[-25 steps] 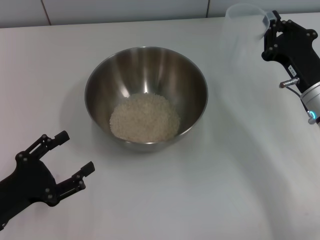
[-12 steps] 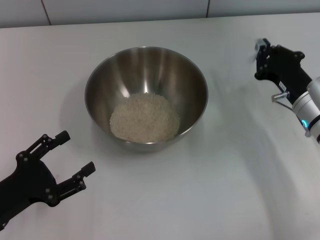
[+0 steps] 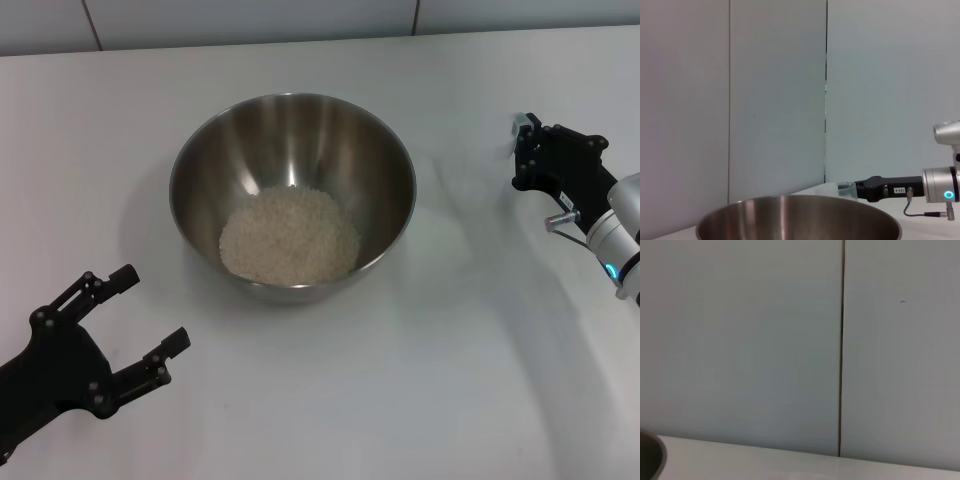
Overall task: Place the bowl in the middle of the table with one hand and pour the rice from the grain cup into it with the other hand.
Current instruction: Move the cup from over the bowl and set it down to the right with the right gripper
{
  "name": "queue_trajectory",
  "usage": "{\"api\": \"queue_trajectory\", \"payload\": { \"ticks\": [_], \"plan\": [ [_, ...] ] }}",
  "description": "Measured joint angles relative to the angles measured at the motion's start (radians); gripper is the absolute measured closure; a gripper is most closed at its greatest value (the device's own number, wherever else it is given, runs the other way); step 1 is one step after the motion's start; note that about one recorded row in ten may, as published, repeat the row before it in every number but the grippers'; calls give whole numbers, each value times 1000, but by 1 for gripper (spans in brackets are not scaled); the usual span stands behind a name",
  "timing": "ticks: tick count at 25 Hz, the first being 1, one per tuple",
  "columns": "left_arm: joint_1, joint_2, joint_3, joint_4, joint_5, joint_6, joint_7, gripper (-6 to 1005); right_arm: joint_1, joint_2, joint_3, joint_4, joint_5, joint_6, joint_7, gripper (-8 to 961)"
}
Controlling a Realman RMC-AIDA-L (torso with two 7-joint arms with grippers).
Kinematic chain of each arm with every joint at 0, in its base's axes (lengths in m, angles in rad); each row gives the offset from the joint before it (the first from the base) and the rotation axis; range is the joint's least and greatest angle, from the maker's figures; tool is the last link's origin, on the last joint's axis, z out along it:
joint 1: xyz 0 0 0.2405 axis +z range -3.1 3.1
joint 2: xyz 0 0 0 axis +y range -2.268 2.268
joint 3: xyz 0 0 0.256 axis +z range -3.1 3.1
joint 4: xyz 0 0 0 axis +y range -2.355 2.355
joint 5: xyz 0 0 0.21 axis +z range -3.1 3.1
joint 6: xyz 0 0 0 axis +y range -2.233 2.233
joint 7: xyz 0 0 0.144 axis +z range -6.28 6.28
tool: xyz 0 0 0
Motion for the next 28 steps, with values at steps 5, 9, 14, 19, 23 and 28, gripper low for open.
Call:
{"api": "queue_trajectory", "payload": {
  "ticks": [5,9,14,19,23,28],
  "plan": [
    [3,0,1,0,1,2,0,129,-4,0,0,1,-1,-1,0,927],
    [6,0,1,0,1,8,-1,129,-6,-1,-1,7,-2,1,0,928],
    [9,0,1,0,2,10,-2,129,-7,-1,-10,8,-3,21,4,737],
    [11,1,1,0,2,14,-3,130,-16,-2,-28,7,-3,22,9,673],
    [14,1,2,0,2,17,-3,130,-36,-4,-29,10,-3,-14,9,619],
    [15,2,0,0,2,21,-3,130,-43,-6,-29,11,-3,-24,11,519]
  ]
}}
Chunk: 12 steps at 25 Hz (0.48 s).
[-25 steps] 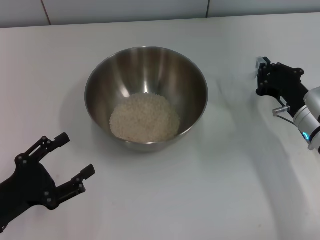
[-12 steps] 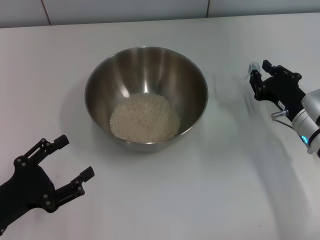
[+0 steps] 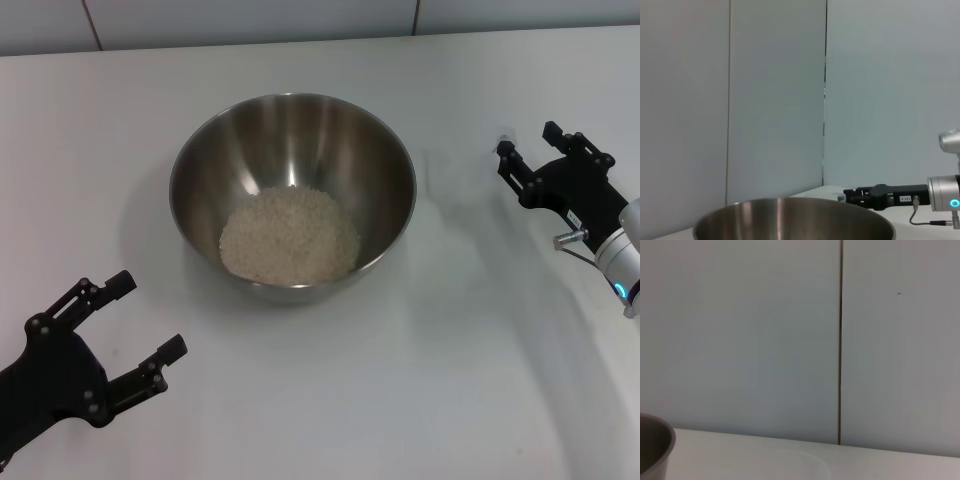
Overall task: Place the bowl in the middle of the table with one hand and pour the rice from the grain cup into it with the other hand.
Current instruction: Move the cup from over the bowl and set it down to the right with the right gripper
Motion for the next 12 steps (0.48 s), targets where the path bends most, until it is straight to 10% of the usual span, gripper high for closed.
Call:
{"api": "queue_trajectory", "payload": {
  "ticks": [12],
  "plan": [
    [0,0,2,0,0,2,2,130,-10,0,-5,-1,0,-2,1,273]
  ]
}}
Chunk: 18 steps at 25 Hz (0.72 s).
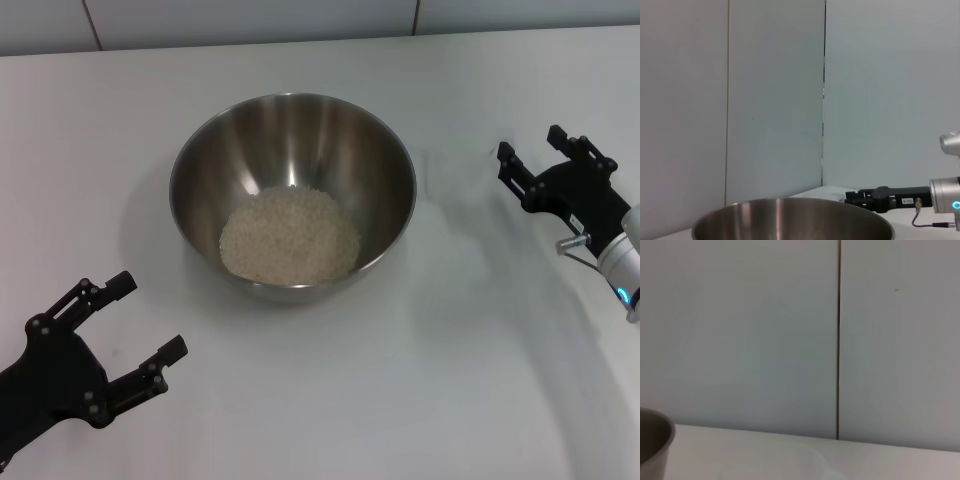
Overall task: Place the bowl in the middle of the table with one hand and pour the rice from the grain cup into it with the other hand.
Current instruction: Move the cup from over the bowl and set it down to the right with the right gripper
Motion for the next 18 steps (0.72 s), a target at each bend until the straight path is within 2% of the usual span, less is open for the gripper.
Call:
{"api": "queue_trajectory", "payload": {
  "ticks": [14,18],
  "plan": [
    [1,0,0,0,0,-5,2,129,-96,-2,-65,33,-1,-129,7,272],
    [1,1,0,0,0,-6,2,129,-145,-2,-103,27,-1,-274,64,272]
  ]
}}
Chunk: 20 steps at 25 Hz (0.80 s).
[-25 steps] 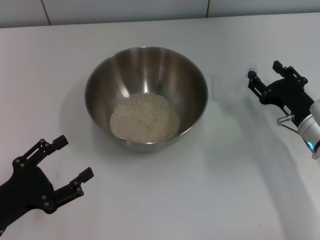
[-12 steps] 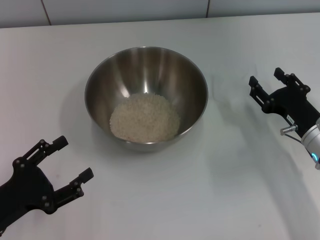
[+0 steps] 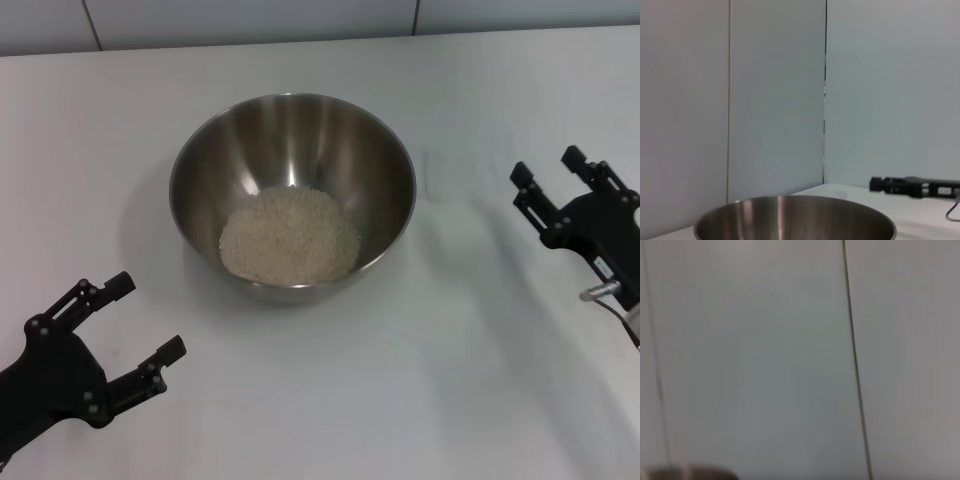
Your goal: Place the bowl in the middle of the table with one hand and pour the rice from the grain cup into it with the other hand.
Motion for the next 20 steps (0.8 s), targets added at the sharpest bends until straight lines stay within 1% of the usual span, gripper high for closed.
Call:
{"api": "queue_trajectory", "payload": {
  "ticks": [1,2,3,5,7,11,13,14,15,18,20],
  "plan": [
    [0,1,0,0,0,0,0,129,-10,0,-12,-6,0,-45,11,272],
    [0,2,0,0,0,0,0,129,-25,-1,-38,-26,0,-140,30,272],
    [0,2,0,0,1,0,0,129,-25,-1,-38,-26,0,-140,30,273],
    [-1,3,0,0,2,0,0,129,-24,-3,-73,-69,0,-218,61,273],
    [-3,4,0,0,2,0,-1,129,-4,-7,-124,-140,-1,-277,130,273],
    [-5,6,6,2,2,2,-3,129,62,-22,-277,-318,-1,-384,327,273],
    [-7,6,9,2,2,1,-3,129,89,-34,-367,-380,-1,-419,395,273],
    [-7,6,9,2,2,1,-3,129,111,-47,-452,-423,-1,-439,442,273],
    [-8,6,12,3,2,0,-5,130,111,-47,-452,-423,-1,-439,442,273],
    [-9,7,12,6,2,1,-8,130,136,-64,-573,-474,-1,-460,510,273],
    [-9,8,12,7,2,3,-9,130,147,-68,-643,-504,-1,-471,540,273]
  ]
}}
